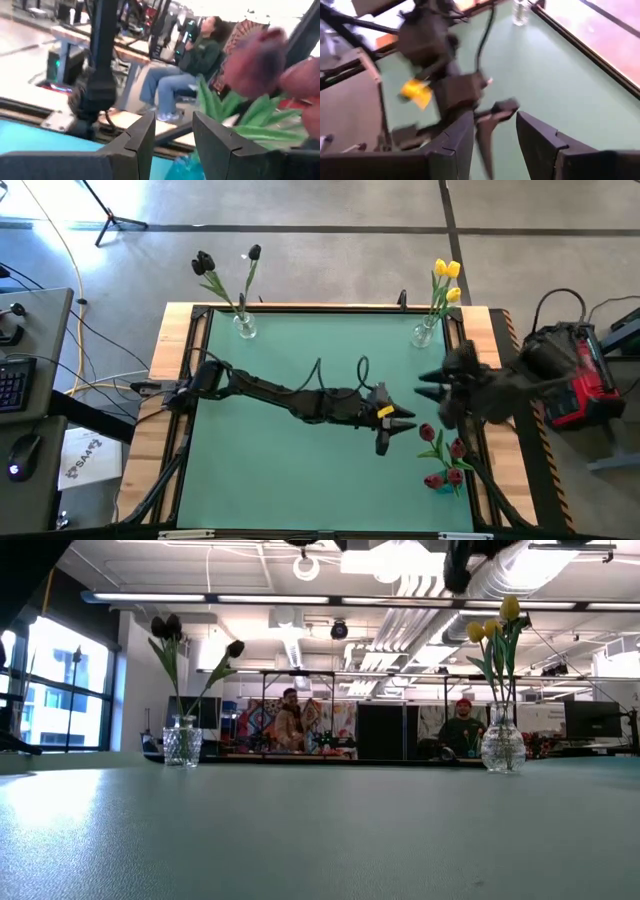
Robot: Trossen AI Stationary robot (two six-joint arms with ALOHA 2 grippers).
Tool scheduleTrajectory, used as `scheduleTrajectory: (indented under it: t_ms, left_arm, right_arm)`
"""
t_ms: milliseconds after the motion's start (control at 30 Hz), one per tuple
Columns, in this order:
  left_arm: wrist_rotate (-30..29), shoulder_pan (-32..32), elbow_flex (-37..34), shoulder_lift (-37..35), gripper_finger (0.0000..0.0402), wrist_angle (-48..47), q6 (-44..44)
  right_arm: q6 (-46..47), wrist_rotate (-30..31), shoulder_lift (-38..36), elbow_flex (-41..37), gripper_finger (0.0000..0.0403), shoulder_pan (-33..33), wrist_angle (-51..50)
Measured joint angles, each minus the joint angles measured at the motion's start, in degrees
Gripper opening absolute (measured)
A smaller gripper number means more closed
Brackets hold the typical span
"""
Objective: Sort flowers into vase by color
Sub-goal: Adjust the red flowers in the blue vase, then return to Home Position
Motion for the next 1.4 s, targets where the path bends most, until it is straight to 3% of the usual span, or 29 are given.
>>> scheduleTrajectory:
  t_ms: [400, 533, 933, 1167, 1400]
  left_arm:
    - [-0.16, -1.85, 2.73, 0.78, 0.0117, -3.27, 3.22]
    - [-4.79, -2.16, 2.73, 0.76, 0.0117, -5.53, 0.0]
    - [-10.27, -2.22, 2.64, -1.34, 0.0117, -13.1, -0.09]
    - [-11.46, -2.44, 2.59, -3.29, 0.0117, -17.45, 0.94]
    - [-13.4, -1.95, 2.59, -9.08, 0.0117, -23.44, 4.6]
  right_arm:
    - [-1.32, -18.24, 2.09, -0.02, 0.0138, -9.8, -0.38]
    - [-1.08, -21.81, 3.53, 0.02, 0.0138, -10.05, -2.92]
    - [4.18, -30.62, 2.3, -6.56, 0.0138, -7.94, -2.74]
    - [10.35, -28.68, -1.76, -6.23, 0.0137, -2.32, -2.62]
    - [11.65, -12.78, -6.2, -6.21, 0.0138, 3.05, -2.38]
